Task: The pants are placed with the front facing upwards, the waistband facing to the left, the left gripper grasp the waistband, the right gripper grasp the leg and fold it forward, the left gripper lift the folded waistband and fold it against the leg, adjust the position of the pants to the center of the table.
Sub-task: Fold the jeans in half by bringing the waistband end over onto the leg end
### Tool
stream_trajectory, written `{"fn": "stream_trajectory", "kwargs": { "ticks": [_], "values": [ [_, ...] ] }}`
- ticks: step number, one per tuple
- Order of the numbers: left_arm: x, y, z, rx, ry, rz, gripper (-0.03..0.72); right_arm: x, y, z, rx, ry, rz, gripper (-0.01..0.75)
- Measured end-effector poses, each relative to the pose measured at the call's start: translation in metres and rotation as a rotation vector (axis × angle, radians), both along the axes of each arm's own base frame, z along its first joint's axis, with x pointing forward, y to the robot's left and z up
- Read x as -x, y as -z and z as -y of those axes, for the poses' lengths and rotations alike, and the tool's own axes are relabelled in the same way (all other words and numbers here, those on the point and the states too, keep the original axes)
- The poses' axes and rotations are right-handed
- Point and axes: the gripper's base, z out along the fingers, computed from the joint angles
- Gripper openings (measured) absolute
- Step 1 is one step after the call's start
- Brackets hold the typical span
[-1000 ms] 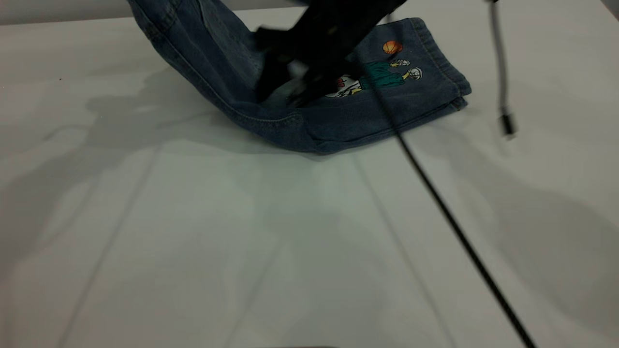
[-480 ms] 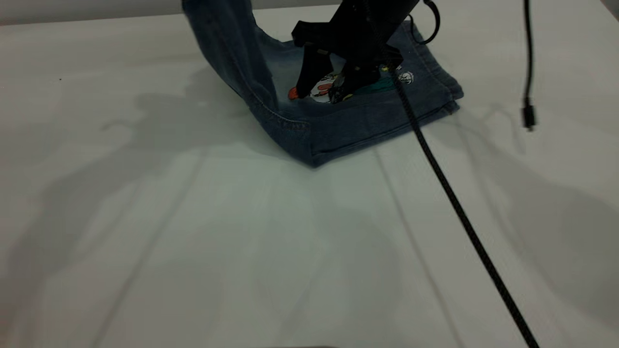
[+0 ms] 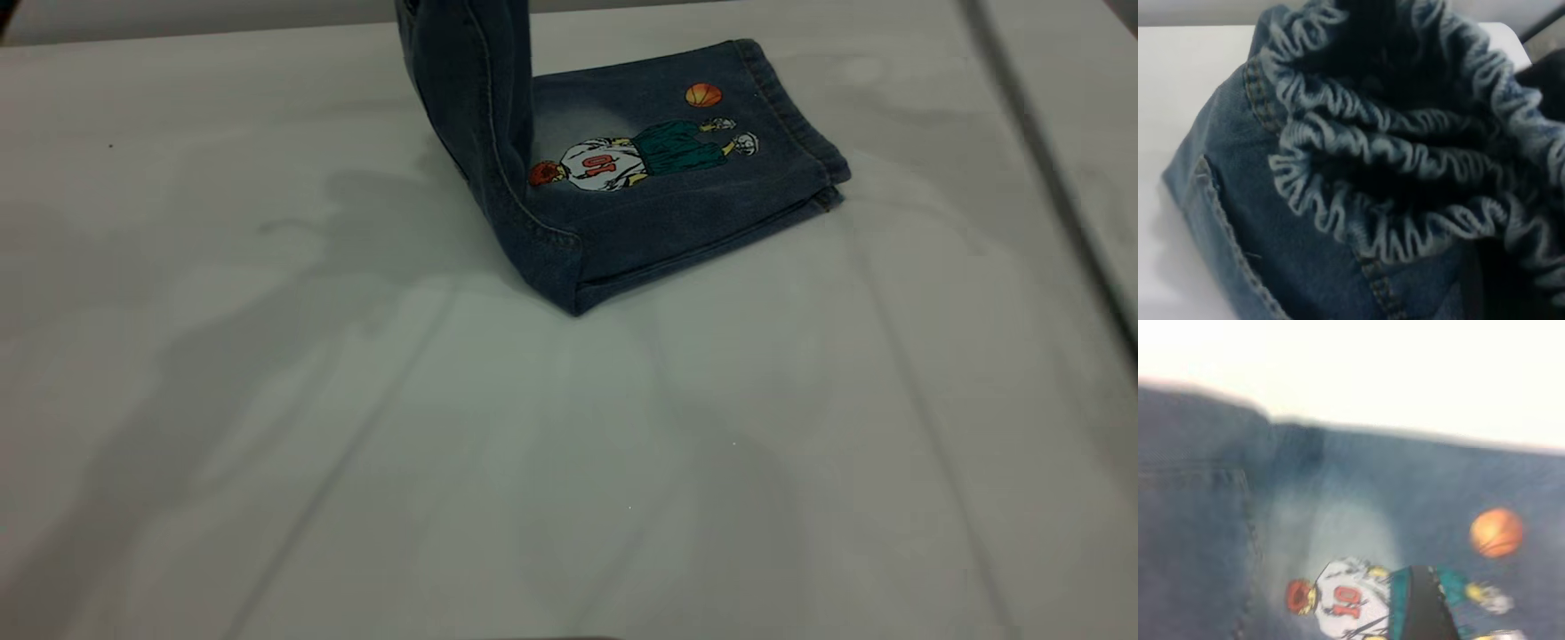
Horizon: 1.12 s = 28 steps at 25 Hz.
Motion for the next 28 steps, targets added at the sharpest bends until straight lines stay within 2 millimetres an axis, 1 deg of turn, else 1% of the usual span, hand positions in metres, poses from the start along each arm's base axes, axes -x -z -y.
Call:
{"fn": "stream_trajectory", "kwargs": {
  "ticks": [2,5,6,9,10,13,16,20,22,25,26,28],
  "values": [
    [-0.005,0.009,0.009,-0.006,0.013,-0.014,0.106,0.003,-0.027,0.014,-0.002,0.016,0.042,0.379],
    [-0.017,0.025,0.022,-0.014,0.031,-0.035,0.106,0.010,-0.060,0.023,0.004,0.013,0.102,0.379],
    [-0.021,0.028,0.027,-0.014,0.036,-0.037,0.106,0.013,-0.069,0.023,0.010,0.006,0.121,0.379],
    [-0.034,0.047,0.045,-0.020,0.059,-0.056,0.106,0.019,-0.087,0.024,0.017,-0.007,0.155,0.379],
    [-0.038,0.052,0.051,-0.019,0.066,-0.058,0.106,0.020,-0.090,0.024,0.019,-0.009,0.161,0.379],
    [-0.048,0.074,0.068,-0.014,0.078,-0.093,0.106,0.022,-0.097,0.026,0.040,-0.013,0.178,0.379],
    [-0.055,0.101,0.084,-0.005,0.091,-0.145,0.106,0.023,-0.099,0.030,0.047,-0.008,0.183,0.379],
    [-0.061,0.130,0.098,0.007,0.103,-0.204,0.108,0.023,-0.099,0.030,0.050,-0.010,0.183,0.379],
    [-0.062,0.139,0.100,0.006,0.106,-0.219,0.117,0.023,-0.099,0.030,0.050,-0.011,0.183,0.379],
    [-0.062,0.142,0.102,-0.004,0.134,-0.222,0.177,0.023,-0.099,0.030,0.050,-0.013,0.181,0.379],
    [-0.062,0.141,0.103,-0.012,0.158,-0.212,0.221,0.023,-0.099,0.030,0.050,-0.013,0.181,0.379],
    [-0.063,0.135,0.106,-0.027,0.208,-0.182,0.342,0.023,-0.099,0.030,0.050,-0.013,0.181,0.379]
  ]
}}
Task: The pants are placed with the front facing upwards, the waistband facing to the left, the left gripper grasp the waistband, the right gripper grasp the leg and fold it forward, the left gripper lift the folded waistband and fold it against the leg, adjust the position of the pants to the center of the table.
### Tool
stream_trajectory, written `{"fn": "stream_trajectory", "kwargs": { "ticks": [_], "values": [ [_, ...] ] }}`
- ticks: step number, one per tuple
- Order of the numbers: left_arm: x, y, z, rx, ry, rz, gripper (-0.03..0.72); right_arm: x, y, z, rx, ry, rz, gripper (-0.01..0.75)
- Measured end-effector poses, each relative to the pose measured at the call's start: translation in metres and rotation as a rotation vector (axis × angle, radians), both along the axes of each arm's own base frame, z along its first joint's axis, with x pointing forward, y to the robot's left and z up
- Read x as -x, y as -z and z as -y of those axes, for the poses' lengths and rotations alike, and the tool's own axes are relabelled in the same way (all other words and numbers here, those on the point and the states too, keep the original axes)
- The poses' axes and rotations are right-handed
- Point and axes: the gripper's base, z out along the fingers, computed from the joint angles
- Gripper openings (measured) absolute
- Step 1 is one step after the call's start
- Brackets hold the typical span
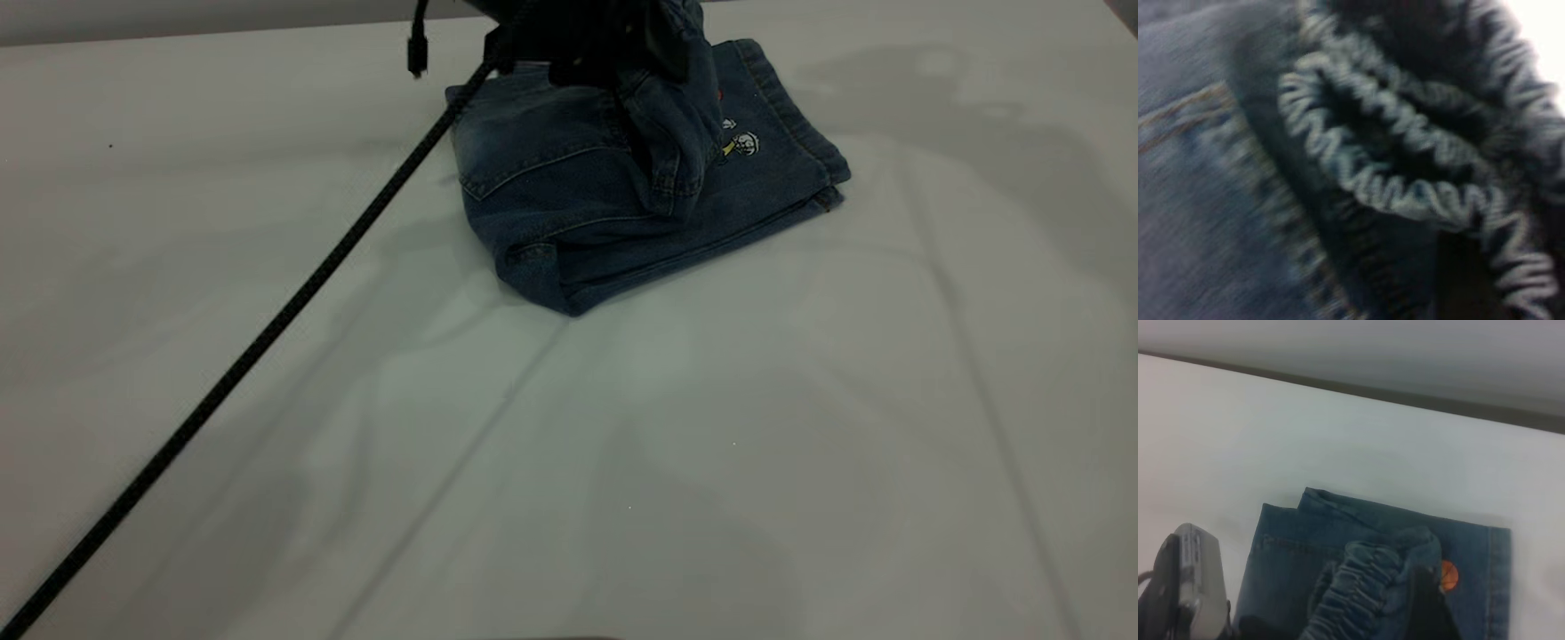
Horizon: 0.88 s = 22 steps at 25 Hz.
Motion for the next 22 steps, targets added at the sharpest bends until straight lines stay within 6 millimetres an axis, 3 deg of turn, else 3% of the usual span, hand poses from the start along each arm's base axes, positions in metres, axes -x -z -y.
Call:
{"fn": "stream_trajectory", "kwargs": {
  "ticks": [3,7,15,18,22],
  "values": [
    [-0.001,-0.010,0.003,-0.002,0.050,0.037,0.519,0.000,0.000,0.000,0.006,-0.003,-0.003,0.379],
    [-0.002,-0.043,-0.006,-0.027,0.104,0.110,0.633,0.001,0.003,0.003,0.057,-0.009,-0.004,0.379],
    [0.008,-0.159,-0.066,-0.124,0.155,0.311,0.596,0.004,0.008,-0.001,0.107,-0.044,-0.045,0.379],
    [0.015,-0.195,-0.092,-0.135,0.100,0.364,0.587,0.008,0.023,-0.025,0.126,-0.119,-0.106,0.379],
    [0.024,-0.224,-0.108,-0.121,0.061,0.406,0.584,0.012,0.068,-0.083,0.289,-0.220,-0.164,0.379]
  ]
}}
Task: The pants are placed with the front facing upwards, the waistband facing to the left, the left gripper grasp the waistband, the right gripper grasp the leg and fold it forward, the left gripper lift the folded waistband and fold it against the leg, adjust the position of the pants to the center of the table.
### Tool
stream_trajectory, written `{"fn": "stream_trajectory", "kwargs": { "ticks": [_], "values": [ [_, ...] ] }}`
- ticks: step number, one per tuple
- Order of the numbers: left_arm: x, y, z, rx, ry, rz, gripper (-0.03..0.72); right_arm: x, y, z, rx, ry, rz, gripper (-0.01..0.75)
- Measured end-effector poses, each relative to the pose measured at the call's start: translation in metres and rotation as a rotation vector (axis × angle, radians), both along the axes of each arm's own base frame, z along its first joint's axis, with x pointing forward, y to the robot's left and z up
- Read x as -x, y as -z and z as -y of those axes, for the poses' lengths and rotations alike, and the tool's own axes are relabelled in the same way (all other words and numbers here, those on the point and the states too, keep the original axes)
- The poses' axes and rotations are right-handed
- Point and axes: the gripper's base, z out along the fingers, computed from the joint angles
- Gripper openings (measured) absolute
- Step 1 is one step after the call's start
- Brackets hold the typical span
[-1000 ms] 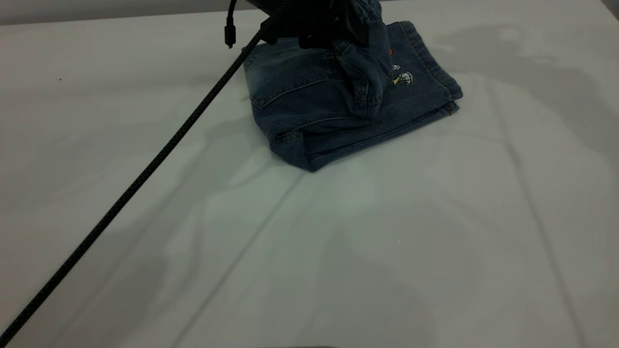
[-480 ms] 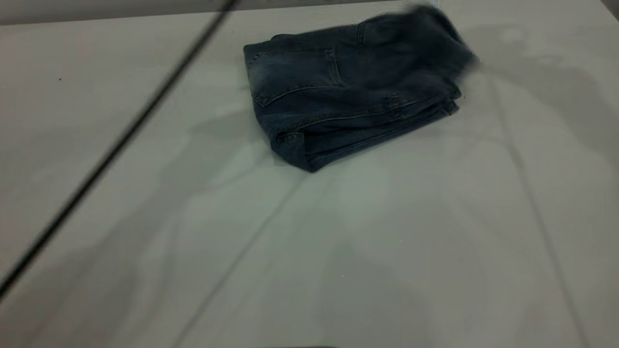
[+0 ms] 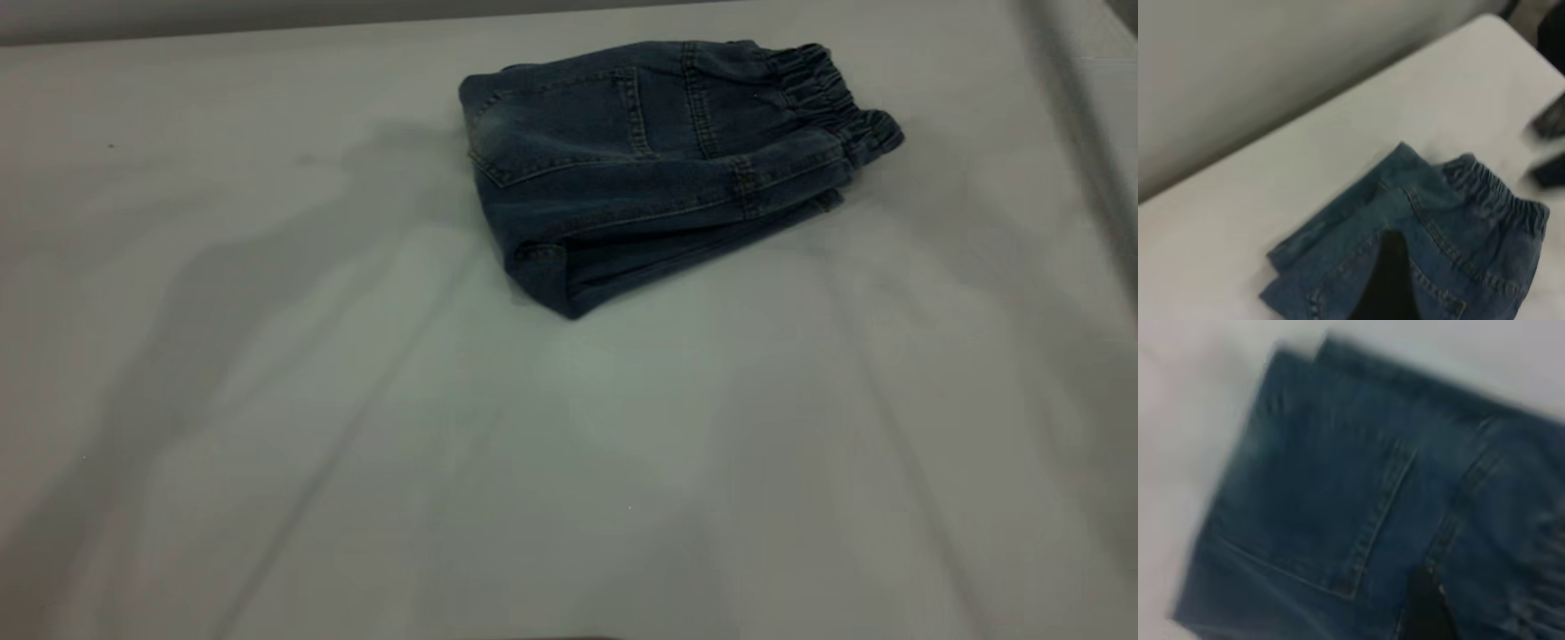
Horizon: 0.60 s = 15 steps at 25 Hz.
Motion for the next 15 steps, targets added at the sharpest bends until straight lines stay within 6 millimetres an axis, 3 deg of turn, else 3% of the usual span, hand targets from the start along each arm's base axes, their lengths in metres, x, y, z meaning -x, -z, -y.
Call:
{"fn": "stream_trajectory", "kwargs": {
  "ticks": [2,7,9,15],
  "values": [
    [0.003,-0.004,-0.001,0.002,0.007,0.001,0.584,0.005,0.029,-0.029,0.145,-0.028,-0.010,0.379],
    [0.007,-0.001,0.001,-0.001,0.039,-0.045,0.584,0.017,0.084,-0.071,0.383,0.005,-0.020,0.415],
    [0.008,0.000,0.002,0.001,0.049,-0.062,0.584,0.020,0.102,-0.077,0.395,0.015,-0.052,0.451],
    [0.009,0.002,0.003,0.033,0.046,-0.108,0.584,0.026,0.143,-0.069,0.456,0.046,-0.190,0.500]
  ]
}}
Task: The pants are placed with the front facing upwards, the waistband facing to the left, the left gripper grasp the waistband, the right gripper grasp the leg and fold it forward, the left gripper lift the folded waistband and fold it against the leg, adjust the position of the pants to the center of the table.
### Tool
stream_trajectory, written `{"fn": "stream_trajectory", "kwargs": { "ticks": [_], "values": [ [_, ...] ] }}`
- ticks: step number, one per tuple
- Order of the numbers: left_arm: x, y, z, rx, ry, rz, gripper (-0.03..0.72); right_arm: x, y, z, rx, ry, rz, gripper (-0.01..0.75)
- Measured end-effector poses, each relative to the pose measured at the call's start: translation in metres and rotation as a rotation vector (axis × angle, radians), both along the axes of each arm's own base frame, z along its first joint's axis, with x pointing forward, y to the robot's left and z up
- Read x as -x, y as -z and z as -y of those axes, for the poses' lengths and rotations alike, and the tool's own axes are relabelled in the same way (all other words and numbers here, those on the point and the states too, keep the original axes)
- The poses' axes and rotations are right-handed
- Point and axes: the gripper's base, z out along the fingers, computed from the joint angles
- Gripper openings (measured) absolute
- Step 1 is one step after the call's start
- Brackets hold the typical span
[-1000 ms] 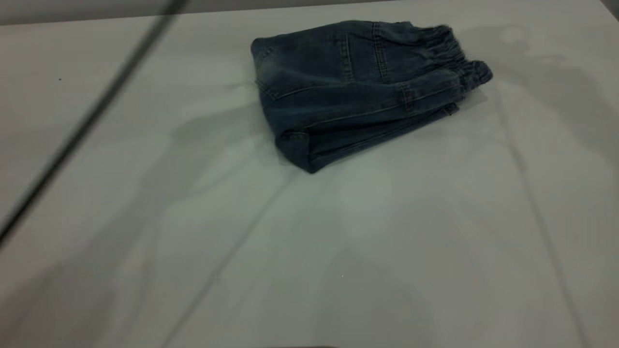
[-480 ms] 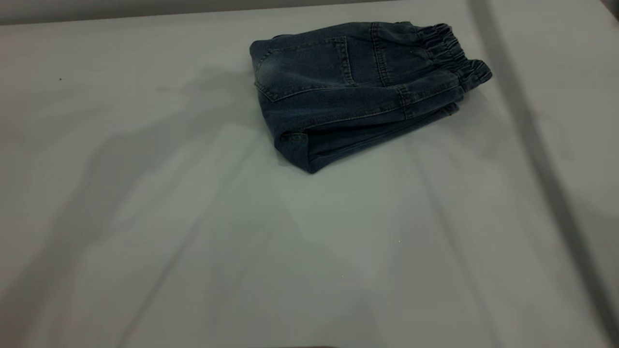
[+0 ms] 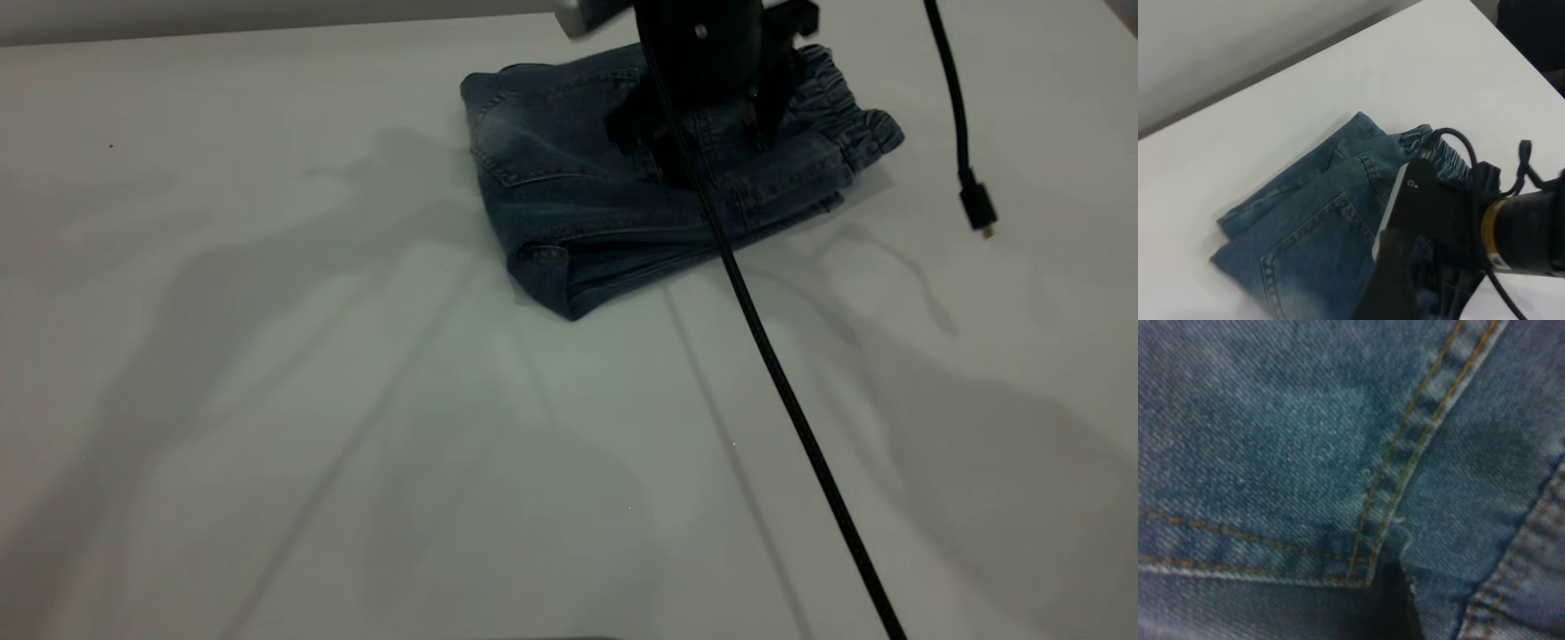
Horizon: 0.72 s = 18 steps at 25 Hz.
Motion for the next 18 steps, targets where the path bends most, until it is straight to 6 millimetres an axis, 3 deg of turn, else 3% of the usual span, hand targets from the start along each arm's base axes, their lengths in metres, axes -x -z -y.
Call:
{"fn": "stream_trajectory", "kwargs": {
  "ticks": [10,18],
  "values": [
    [0.003,0.002,0.002,0.017,0.014,-0.042,0.584,0.008,0.003,-0.004,-0.060,0.096,-0.090,0.501],
    [0.004,0.002,0.002,0.023,0.023,-0.055,0.584,0.018,0.003,-0.003,-0.079,0.552,-0.155,0.501]
  ]
}}
